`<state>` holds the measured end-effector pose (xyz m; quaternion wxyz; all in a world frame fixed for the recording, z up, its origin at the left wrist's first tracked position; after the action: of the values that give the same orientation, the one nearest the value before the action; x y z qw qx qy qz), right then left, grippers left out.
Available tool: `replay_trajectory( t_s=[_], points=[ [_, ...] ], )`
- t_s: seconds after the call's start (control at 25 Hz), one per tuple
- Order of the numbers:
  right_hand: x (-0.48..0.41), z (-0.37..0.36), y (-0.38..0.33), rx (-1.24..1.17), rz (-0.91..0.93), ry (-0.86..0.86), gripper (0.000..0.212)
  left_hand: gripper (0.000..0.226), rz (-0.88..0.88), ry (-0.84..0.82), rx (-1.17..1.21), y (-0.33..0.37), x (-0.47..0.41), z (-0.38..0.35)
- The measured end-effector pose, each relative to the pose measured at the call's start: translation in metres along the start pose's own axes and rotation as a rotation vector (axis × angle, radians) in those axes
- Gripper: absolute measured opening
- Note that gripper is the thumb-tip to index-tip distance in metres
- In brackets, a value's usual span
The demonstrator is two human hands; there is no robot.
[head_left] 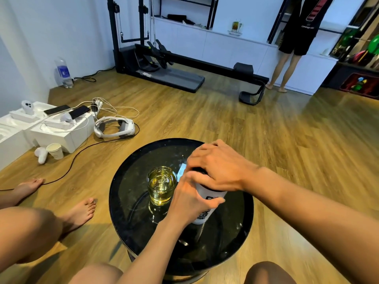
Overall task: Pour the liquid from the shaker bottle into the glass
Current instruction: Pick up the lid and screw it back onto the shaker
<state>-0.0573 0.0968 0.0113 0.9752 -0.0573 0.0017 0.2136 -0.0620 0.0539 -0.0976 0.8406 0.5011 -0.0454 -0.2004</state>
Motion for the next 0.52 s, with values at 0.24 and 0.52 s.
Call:
replay_trajectory(
  t_s=[0.24, 0.52],
  points=[
    [-0.012, 0.004, 0.010, -0.117, -0.165, 0.045, 0.048, 0.088, 0.010, 0.000, 0.059, -0.001, -0.001, 0.004],
    [-0.013, -0.002, 0.014, 0.003, -0.221, 0.044, 0.051, 0.097, 0.030, -0.016, 0.092, -0.001, -0.001, 0.003]
  ],
)
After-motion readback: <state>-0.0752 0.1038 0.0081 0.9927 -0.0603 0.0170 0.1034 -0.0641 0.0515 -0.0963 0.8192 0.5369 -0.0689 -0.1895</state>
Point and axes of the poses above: each hand's wrist, its own x-axis away from the middle knuckle, its own z-axis out of the back of the hand, y = z × x, the point moved 9 cm from there along -x, towards the middle knuckle, and after that the axes turned 9 degrees about z, right-handed, at the moved point
